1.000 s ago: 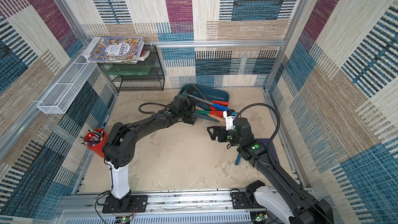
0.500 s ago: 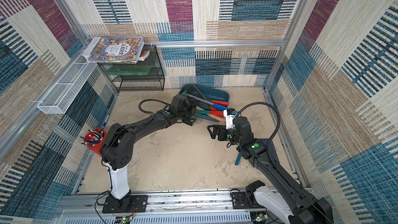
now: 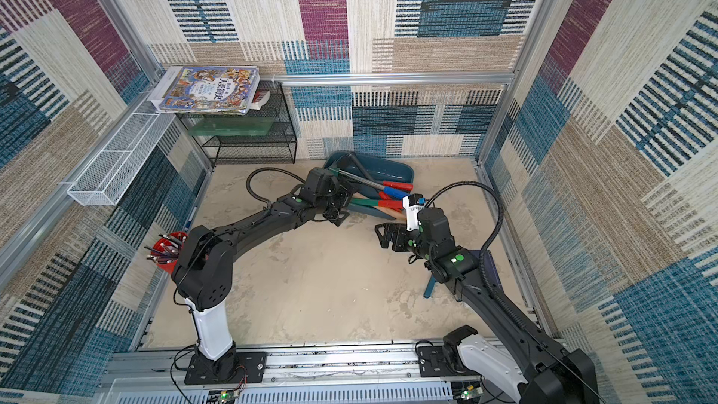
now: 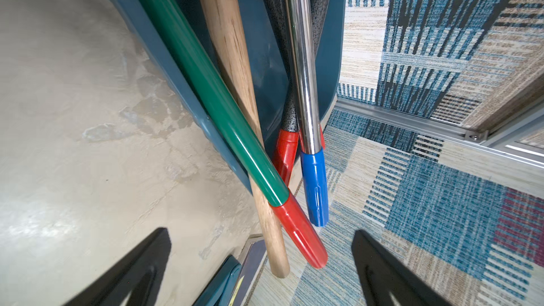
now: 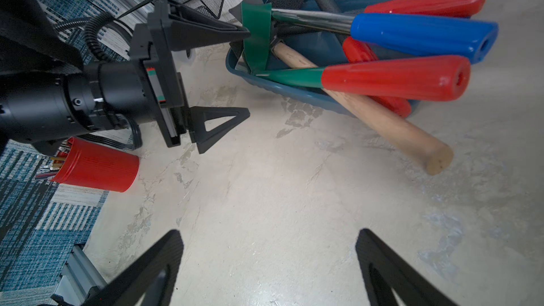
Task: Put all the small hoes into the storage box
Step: Place the hoe in the storage box, then reset both arms
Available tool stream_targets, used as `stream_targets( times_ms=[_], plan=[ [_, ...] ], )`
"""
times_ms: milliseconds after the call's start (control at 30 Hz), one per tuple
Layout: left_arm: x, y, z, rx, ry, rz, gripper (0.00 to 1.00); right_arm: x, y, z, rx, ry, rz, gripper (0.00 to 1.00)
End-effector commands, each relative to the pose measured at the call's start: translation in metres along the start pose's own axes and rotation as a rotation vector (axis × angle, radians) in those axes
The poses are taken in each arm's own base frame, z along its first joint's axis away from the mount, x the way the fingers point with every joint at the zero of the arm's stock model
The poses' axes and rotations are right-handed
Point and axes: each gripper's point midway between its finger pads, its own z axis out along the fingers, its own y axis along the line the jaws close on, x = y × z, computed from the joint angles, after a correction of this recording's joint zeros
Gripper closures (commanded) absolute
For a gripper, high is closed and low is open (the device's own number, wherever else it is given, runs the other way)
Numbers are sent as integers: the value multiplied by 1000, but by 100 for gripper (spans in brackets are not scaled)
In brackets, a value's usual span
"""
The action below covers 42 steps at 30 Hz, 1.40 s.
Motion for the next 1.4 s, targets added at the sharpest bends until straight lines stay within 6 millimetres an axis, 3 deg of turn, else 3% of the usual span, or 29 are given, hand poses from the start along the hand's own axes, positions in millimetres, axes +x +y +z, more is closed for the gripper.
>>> stream_targets(
  times_ms=[0, 433, 967, 1167, 1367],
  plan=[
    [-4, 5, -13, -43, -9, 115, 0, -6, -2, 0, 23, -17, -27, 4],
    [-44, 24, -72, -131, -132, 345, 0, -8, -10, 11, 65, 12, -74, 5],
    [-105, 65, -153, -245, -258, 537, 0, -11, -21, 27, 80, 42, -107, 4],
    [-116, 74, -174, -262, -276, 630, 0, -17, -28, 29, 119, 28, -117, 4],
    [-118, 90, -181, -331, -228, 732, 0, -26, -34, 29, 161, -14, -141, 4]
  ],
)
